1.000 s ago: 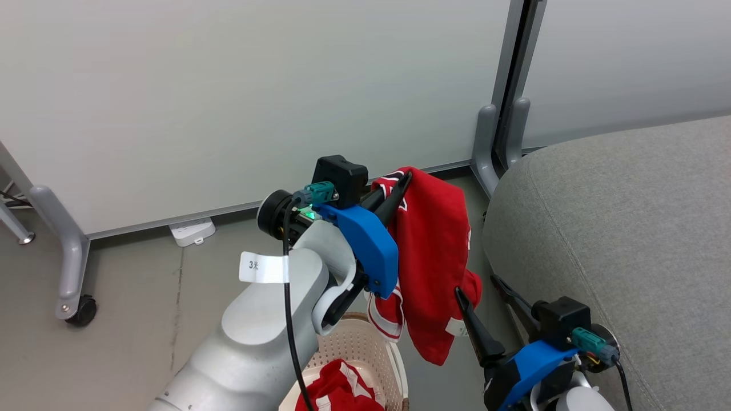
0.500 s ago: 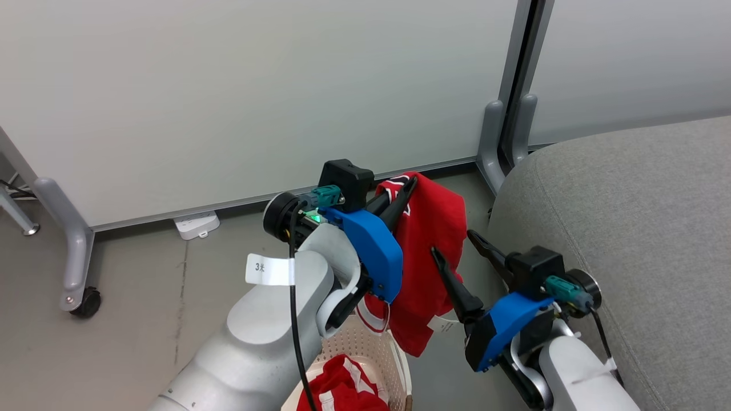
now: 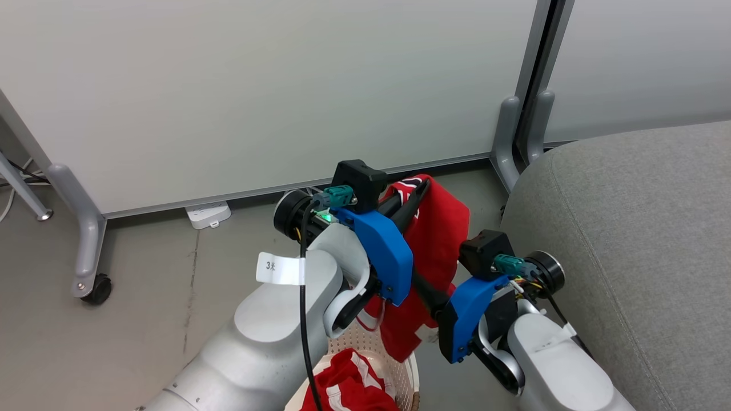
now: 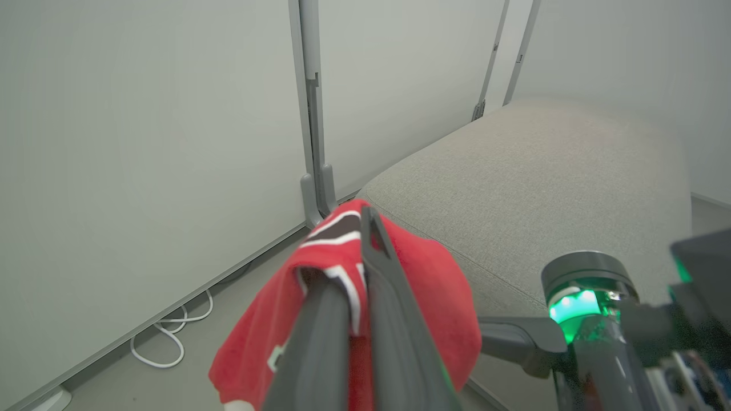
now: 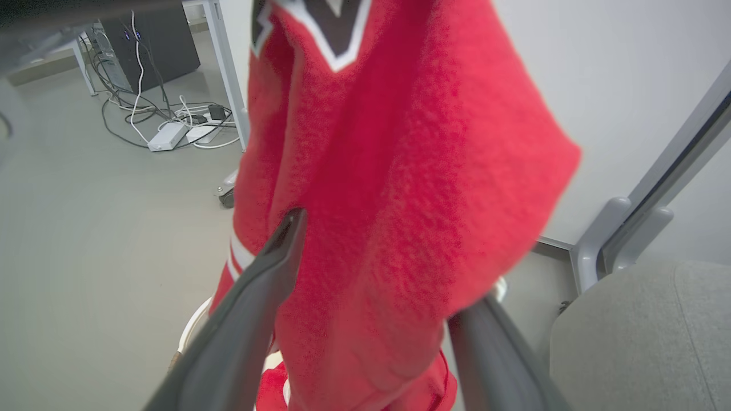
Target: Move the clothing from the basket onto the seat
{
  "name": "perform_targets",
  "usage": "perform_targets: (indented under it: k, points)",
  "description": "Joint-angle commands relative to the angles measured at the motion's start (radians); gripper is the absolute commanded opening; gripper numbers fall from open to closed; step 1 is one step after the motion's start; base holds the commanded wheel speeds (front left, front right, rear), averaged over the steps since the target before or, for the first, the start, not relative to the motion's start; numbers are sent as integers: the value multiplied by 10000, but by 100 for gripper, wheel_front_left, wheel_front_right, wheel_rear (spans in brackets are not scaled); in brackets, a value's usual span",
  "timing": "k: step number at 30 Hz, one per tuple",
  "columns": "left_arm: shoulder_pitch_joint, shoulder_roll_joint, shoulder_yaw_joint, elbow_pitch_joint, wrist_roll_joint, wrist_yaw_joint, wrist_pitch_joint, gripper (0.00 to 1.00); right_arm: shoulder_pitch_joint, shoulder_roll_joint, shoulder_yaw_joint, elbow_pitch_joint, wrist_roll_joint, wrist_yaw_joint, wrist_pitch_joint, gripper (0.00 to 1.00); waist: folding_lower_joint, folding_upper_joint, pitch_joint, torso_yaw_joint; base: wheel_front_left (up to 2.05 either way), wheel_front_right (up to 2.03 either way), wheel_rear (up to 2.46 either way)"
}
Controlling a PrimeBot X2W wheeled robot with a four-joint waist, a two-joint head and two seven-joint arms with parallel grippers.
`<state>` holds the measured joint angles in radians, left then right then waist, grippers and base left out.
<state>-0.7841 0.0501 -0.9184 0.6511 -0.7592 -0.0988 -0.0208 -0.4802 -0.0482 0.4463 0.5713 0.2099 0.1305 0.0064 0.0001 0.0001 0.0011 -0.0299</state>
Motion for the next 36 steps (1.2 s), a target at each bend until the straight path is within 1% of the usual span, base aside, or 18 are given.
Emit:
perform_targets:
  k: [1, 3, 4, 5, 6, 11, 18, 36]
  points:
    - [-189, 5, -3, -21, -41, -22, -81, 0, -177, -40, 30, 40, 49, 5, -63, 100, -1, -1, 3, 0, 0, 0, 0]
    - [-204, 3, -62, -8, -76, -45, -91, 0, -331, -40, 309, 294, 232, 5, -107, 100, -1, -1, 3, 4, 0, 0, 0]
    - [-209, 3, -88, -1, -112, -35, -112, 0, -416, -40, 416, 414, 323, 3, -156, 50, -1, -1, 0, 3, 0, 0, 0]
    - [-214, 5, -109, 10, -141, -43, -125, 0, -497, -40, 526, 515, 409, 5, -189, 3, -1, -1, -5, 2, 0, 0, 0]
    - [-217, 7, -130, 26, -153, -45, -137, 0, -562, -40, 629, 593, 477, 5, -221, 0, -1, -1, -15, -1, 0, 0, 0]
    - [-282, 3, -172, 110, -238, -69, -214, 0, -788, -38, 929, 1000, 659, 3, -383, 0, -1, -1, -64, -40, 0, 0, 0]
    - [-318, 5, -230, 235, -353, -68, -322, 0, -980, -38, 1017, 1415, 759, 3, -654, 0, -1, -1, -95, -114, 0, 0, 0]
    - [-210, 5, -447, 484, -632, -46, -536, 0, -1131, -38, 1291, 1879, 1115, 5, -1013, 0, -1, -1, -246, -299, 0, 0, 0]
